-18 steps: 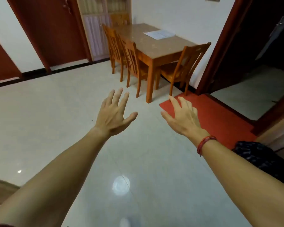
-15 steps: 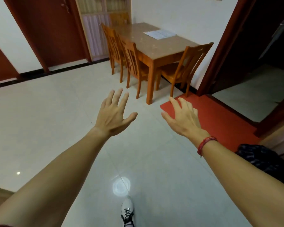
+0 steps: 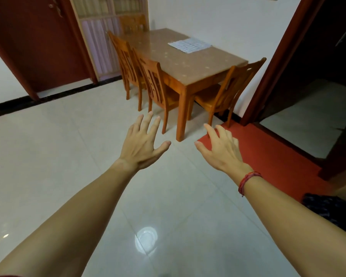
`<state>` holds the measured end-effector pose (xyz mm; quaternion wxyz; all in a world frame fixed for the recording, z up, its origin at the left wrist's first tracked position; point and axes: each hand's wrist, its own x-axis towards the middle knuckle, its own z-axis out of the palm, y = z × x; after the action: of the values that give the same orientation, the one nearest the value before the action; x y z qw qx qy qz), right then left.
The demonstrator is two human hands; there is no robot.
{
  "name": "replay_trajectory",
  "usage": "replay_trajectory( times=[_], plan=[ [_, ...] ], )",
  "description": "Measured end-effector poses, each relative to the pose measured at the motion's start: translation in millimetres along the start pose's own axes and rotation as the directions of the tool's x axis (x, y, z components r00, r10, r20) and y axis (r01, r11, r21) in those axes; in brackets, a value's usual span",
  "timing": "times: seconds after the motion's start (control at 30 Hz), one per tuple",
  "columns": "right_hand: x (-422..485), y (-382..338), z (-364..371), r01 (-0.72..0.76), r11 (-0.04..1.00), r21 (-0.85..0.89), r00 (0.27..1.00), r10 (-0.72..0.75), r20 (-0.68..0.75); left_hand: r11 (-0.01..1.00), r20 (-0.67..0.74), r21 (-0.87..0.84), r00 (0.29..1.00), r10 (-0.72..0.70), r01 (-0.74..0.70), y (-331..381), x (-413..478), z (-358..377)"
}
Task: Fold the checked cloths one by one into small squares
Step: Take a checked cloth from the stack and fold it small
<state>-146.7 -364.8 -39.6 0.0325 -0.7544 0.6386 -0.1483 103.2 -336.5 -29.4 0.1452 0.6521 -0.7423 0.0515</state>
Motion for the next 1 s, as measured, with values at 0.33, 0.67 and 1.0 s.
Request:
replay_trajectory(
  times=[0.33, 0.67, 1.0],
  plan=[
    [148.2, 41.4, 31.1, -0.047, 0.999, 0.023, 0.999, 0.047, -0.01, 1.0, 0.034, -0.01, 0.999, 0.02, -0.019, -24.8, 149.2, 62.8],
    [329.6, 124.0, 49.3, -0.05, 0.997, 0.058, 0.999, 0.049, 0.019, 0.999, 0.054, -0.032, 0.999, -0.005, 0.006, -2.2, 348.0, 117.4],
    [469.8, 171.3, 67.0, -0.043, 0.998, 0.037, 0.998, 0.041, 0.051, 0.999, 0.05, -0.026, 0.999, 0.019, -0.018, -9.6, 492.0, 165.4]
  ],
)
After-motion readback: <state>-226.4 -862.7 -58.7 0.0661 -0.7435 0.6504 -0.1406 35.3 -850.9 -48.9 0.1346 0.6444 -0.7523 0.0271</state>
